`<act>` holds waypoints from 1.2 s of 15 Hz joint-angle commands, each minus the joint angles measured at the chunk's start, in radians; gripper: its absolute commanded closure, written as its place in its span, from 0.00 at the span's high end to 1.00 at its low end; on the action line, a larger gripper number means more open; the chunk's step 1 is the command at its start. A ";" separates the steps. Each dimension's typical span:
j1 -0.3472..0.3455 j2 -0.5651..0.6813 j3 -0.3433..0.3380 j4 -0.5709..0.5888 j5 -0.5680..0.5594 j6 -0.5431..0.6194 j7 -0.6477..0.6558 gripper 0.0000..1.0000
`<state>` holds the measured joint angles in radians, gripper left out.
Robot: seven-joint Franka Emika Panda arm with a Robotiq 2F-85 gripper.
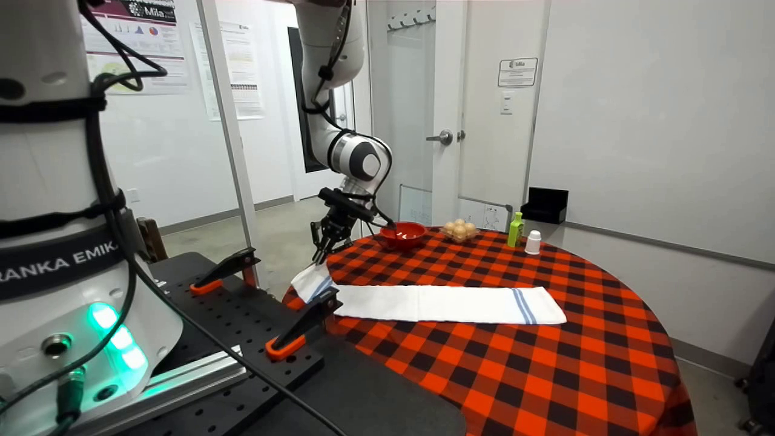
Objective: Straighten the towel
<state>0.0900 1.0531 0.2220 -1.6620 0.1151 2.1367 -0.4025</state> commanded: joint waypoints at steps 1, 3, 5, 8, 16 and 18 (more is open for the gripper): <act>0.017 0.030 -0.006 0.016 -0.023 0.103 0.058 0.01; 0.020 0.033 -0.006 0.012 -0.038 0.128 0.065 0.29; 0.014 0.029 0.001 0.006 -0.042 0.133 0.064 0.35; 0.003 0.010 0.015 -0.012 -0.053 0.091 0.036 0.04; -0.042 -0.091 0.016 -0.066 -0.047 0.137 0.046 0.00; -0.053 -0.136 -0.012 -0.094 -0.061 0.202 0.067 0.00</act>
<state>0.0623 1.0039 0.2352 -1.6811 0.0586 2.2565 -0.3639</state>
